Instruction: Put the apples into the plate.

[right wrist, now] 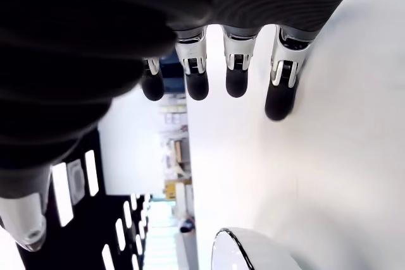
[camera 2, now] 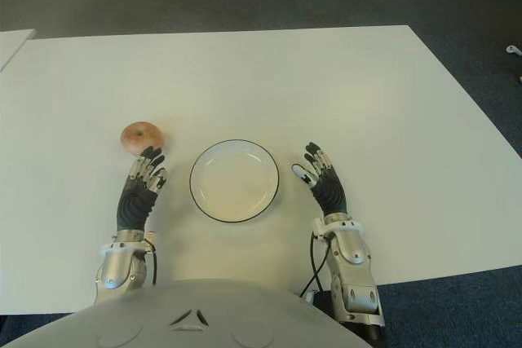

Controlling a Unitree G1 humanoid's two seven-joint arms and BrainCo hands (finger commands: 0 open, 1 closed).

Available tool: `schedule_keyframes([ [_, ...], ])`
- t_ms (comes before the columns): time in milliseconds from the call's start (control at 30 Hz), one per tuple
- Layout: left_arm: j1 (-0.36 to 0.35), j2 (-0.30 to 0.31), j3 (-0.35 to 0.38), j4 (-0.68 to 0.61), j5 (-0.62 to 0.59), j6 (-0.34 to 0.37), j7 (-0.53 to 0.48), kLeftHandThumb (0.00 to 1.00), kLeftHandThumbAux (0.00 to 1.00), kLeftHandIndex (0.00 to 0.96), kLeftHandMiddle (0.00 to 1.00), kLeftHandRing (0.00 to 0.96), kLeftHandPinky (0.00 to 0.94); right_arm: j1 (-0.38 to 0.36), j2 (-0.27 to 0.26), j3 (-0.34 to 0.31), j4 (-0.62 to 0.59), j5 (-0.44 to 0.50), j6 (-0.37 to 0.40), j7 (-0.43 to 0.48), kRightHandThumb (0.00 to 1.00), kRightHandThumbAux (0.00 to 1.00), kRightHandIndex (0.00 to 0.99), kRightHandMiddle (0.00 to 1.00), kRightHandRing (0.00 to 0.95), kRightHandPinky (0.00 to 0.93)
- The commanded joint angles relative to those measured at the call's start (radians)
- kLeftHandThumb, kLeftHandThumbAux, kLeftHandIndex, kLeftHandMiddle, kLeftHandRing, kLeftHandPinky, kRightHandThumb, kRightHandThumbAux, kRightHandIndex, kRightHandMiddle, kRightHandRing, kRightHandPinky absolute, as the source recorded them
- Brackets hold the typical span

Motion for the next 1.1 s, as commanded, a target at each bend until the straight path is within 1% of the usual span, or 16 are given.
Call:
schedule_keyframes([
  [33, -0.015, -0.005, -0.006, 0.052, 0.009, -0.044, 0.007, 0.203, 0.645, 0.091, 0.117, 0.117, 0.135, -0.013, 0.007, -0.017, 0.056, 0.012, -0.066, 0.01, 0.153, 0.542, 0.069, 0.085, 0.044, 0.064],
  [267, -0.015, -0.014, -0.012, 0.084, 0.02, -0.091, 0.013, 0.192, 0.622, 0.09, 0.117, 0.115, 0.134, -0.026, 0.019, -0.034, 0.12, 0.023, -0.165, 0.021, 0.165, 0.544, 0.089, 0.091, 0.052, 0.065],
  [433, -0.014, -0.018, -0.016, 0.104, 0.027, -0.116, 0.014, 0.189, 0.608, 0.092, 0.115, 0.112, 0.126, -0.029, 0.018, -0.041, 0.153, 0.028, -0.209, 0.033, 0.166, 0.546, 0.096, 0.089, 0.051, 0.07],
  [633, -0.012, -0.023, -0.02, 0.123, 0.04, -0.136, 0.02, 0.183, 0.598, 0.092, 0.113, 0.108, 0.12, -0.033, 0.015, -0.047, 0.179, 0.042, -0.219, 0.05, 0.16, 0.548, 0.099, 0.095, 0.056, 0.079],
  [1100, -0.009, -0.019, -0.015, 0.121, 0.043, -0.148, 0.025, 0.187, 0.608, 0.087, 0.111, 0.106, 0.122, -0.043, 0.017, -0.049, 0.208, 0.041, -0.249, 0.056, 0.179, 0.554, 0.092, 0.104, 0.064, 0.076],
])
